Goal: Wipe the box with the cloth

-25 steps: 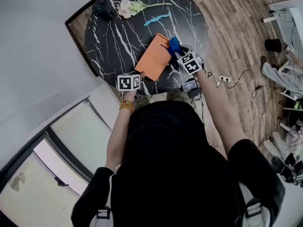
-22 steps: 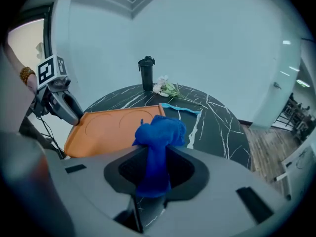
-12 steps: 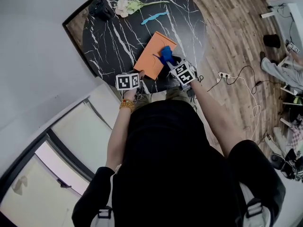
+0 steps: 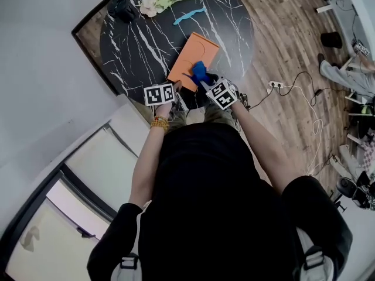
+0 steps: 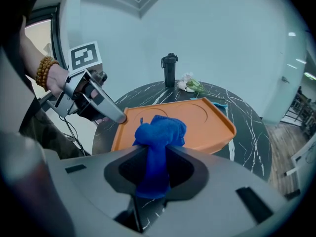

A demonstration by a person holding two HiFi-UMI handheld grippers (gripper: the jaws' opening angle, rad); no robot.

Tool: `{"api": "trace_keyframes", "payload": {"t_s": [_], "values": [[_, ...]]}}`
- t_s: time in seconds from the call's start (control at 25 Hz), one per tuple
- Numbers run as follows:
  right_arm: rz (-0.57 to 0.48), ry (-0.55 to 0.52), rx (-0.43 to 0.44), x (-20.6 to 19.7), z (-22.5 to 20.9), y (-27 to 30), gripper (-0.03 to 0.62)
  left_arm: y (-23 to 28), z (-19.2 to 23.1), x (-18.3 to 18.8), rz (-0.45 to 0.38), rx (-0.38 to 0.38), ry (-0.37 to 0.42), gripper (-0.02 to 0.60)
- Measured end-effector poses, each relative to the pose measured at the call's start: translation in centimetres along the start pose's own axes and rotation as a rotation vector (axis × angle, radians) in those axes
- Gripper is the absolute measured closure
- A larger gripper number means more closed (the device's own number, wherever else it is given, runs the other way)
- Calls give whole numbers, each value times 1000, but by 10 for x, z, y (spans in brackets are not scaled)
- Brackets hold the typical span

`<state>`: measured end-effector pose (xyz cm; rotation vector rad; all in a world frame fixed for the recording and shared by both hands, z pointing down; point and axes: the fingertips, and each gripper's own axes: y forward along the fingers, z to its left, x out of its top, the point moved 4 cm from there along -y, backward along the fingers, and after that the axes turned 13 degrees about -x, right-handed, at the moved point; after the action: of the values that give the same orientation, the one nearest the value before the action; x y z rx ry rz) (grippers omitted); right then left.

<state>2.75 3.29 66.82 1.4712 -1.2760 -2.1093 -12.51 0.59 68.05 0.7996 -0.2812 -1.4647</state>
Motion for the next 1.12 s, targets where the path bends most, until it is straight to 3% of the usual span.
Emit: {"api": "trace_keyframes", "payload": {"t_s": [0.32, 0.6, 0.72, 0.84, 0.96, 1.12], "values": [[20, -23, 18, 10, 45, -5, 508, 5, 3, -2, 0, -27, -29, 374], [37, 7, -9, 13, 47, -4, 508, 6, 5, -3, -39, -9, -58, 370], [36, -12, 31, 11, 46, -5, 508, 7, 3, -5, -53, 15, -65, 367], [17, -16, 142, 8, 43, -4, 508, 8, -1, -9, -60, 34, -80, 365], [-14, -42, 233, 3, 21, -6, 507, 15, -12, -17, -41, 77, -82, 367], [-77, -82, 181, -8, -51, -15, 507, 24, -26, -33, -93, 120, -147, 370]]}}
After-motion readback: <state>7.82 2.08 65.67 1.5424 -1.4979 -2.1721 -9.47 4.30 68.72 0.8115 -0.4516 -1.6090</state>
